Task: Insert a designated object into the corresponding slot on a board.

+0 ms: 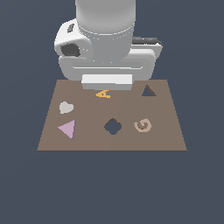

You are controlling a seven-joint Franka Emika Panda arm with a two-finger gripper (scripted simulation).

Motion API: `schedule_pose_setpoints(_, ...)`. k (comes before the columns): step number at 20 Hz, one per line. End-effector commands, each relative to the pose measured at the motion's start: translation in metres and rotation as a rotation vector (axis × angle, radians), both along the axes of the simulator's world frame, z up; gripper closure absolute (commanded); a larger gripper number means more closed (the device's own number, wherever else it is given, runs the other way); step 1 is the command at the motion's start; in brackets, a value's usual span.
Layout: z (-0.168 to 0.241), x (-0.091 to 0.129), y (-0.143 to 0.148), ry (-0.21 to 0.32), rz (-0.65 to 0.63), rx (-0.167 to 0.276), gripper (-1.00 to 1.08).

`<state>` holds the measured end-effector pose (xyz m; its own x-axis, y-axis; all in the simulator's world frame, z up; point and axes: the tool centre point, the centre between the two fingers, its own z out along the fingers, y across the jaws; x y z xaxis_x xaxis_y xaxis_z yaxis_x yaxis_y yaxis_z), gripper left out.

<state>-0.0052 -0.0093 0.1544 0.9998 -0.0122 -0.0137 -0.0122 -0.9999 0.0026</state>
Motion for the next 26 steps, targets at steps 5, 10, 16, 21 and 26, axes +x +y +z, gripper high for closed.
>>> schedule_pose_setpoints(5,-0.002,0.001,-0.002,0.0,0.007,0.0,-0.92)
schedule_pose_setpoints(10,-0.008,0.004,-0.011,-0.001,0.035,0.0,-0.92)
schedule_pose_setpoints(16,-0.022,0.013,-0.032,-0.003,0.1,0.001,-0.92)
schedule_pose_setpoints(21,-0.039,0.025,-0.055,-0.005,0.179,0.002,-0.92)
schedule_pose_setpoints(26,-0.059,0.043,-0.082,-0.007,0.272,0.004,-0.92)
